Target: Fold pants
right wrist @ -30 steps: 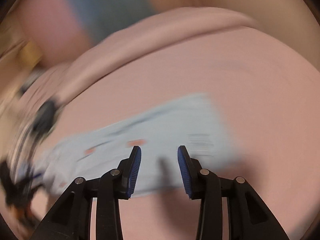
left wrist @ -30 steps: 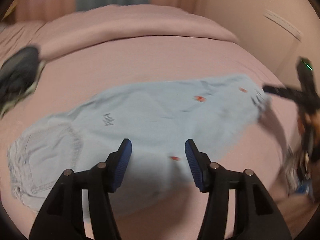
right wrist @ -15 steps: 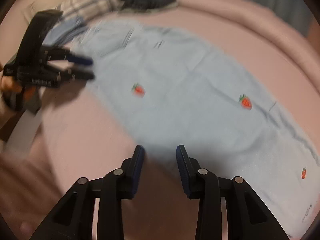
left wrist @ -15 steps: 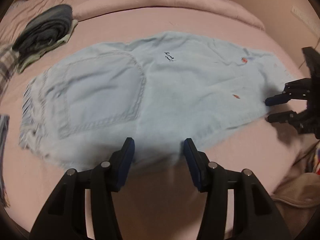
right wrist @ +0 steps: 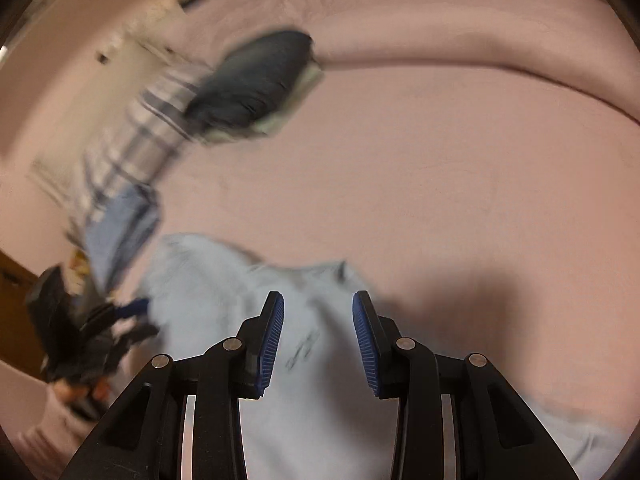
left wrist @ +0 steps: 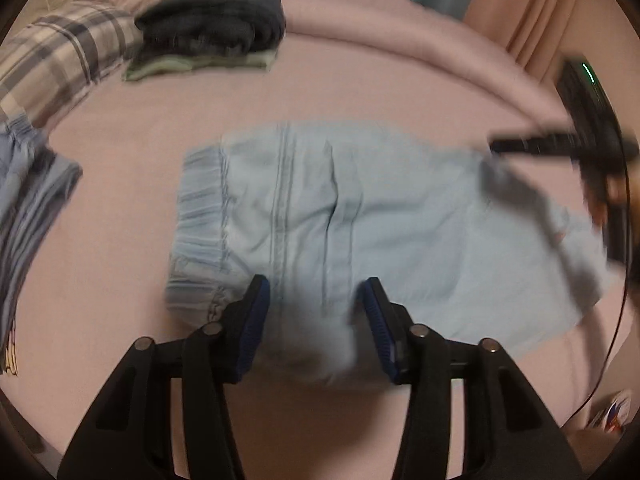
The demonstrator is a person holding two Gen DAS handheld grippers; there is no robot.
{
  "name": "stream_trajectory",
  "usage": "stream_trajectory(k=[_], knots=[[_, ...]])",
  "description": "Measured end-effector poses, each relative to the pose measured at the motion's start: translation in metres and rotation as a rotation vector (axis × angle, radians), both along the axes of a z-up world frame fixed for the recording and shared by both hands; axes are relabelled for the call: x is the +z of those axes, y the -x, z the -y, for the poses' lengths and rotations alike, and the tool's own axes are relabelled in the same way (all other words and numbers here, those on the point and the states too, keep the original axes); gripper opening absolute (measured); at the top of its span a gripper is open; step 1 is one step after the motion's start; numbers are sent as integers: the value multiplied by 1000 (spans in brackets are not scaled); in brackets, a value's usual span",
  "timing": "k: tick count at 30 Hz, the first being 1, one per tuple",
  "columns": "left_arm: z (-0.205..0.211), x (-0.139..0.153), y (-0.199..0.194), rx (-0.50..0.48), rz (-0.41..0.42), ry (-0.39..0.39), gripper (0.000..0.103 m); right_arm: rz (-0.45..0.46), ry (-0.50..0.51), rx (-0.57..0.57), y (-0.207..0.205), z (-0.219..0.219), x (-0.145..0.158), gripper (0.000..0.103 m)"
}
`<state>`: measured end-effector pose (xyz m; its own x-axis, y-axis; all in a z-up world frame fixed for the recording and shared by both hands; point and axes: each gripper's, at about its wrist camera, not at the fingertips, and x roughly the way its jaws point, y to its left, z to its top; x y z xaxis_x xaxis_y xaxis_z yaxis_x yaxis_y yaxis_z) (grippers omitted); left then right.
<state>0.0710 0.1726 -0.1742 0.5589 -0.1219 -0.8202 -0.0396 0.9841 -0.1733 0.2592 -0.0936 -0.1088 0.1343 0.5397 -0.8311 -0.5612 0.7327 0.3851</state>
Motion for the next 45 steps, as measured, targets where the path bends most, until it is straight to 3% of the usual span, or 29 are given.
stream_trajectory(k=[3,4,5,6,11,14,15,16,18,23,27,29,31,32,33,36,39,40,42,45], knots=[[0,0,8,-40,18,-42,45,-225,-18,39,-15,-15,-28,37],[-2,0,10,-40,17,-32,43,-233,-9,71,-13,-21,-30,32],[-4,0,10,-40,17,-28,42,-173,45,110,-10,-31,-26,13],[-9,-1,11,-44,20,-19,39,-126,80,121,-7,-33,-20,9],[-9,1,10,-28,35,-17,34,-86,118,35,-10,-33,-31,8],[-8,11,18,0,42,-12,36,102,104,-21,20,-18,0,15],[-7,17,25,6,53,5,45,140,87,-14,29,-15,10,18],[-8,22,31,16,67,31,55,182,56,20,46,-12,22,26],[-10,30,47,40,95,107,62,246,-1,145,92,-2,41,31],[-14,20,63,115,59,363,60,311,30,438,200,3,34,31],[-9,11,58,177,31,443,59,327,130,572,242,-7,8,31],[-8,8,52,193,27,467,51,345,224,596,249,-17,-8,31],[-9,5,47,232,22,455,28,343,253,607,249,-18,-16,24],[-11,4,46,245,29,445,21,336,249,608,249,-17,-16,14],[-13,4,47,266,30,436,19,344,252,603,251,-17,-13,13],[-20,6,54,316,53,431,13,340,205,595,261,-17,-1,8],[-21,5,59,319,40,396,13,280,191,621,269,-23,-16,3],[-19,6,60,311,30,367,11,276,211,623,271,-25,-25,3],[-13,12,66,305,15,267,10,260,157,579,267,-23,-23,3],[-4,30,76,262,56,188,14,226,4,501,263,2,5,3]])
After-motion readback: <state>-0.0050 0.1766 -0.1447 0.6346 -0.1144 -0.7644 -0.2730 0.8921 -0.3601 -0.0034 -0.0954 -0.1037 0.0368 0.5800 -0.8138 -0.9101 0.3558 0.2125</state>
